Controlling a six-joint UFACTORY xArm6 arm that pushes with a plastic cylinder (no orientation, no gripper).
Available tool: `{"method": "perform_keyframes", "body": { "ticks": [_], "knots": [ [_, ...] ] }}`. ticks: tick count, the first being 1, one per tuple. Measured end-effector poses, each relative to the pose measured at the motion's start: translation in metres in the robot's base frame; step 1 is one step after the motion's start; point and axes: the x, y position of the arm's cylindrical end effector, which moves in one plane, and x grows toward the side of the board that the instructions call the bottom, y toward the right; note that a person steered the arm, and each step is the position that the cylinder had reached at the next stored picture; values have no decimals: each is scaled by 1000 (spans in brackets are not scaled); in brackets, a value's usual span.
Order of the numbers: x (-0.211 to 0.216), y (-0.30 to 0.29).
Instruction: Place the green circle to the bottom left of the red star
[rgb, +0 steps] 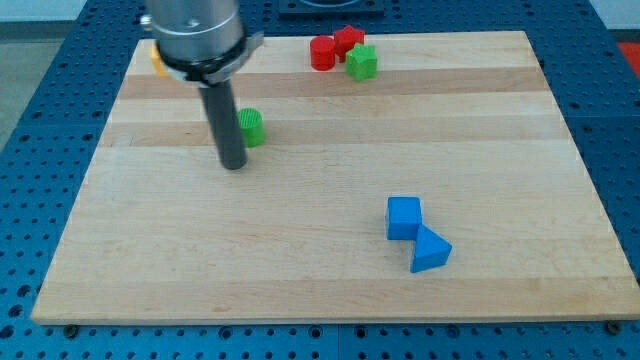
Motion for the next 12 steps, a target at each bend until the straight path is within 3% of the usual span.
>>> {"method": "perform_keyframes", "body": {
  "ticks": [1, 3, 4, 5, 6, 7, 8, 9, 11, 12],
  "knots": [
    [-19, -26],
    [-106, 71],
    [-98, 53],
    [-51, 31],
    [-16, 54],
    [-32, 86],
    [-85, 88],
    [-108, 96],
    [-87, 58],
    [-116, 78]
  ]
}}
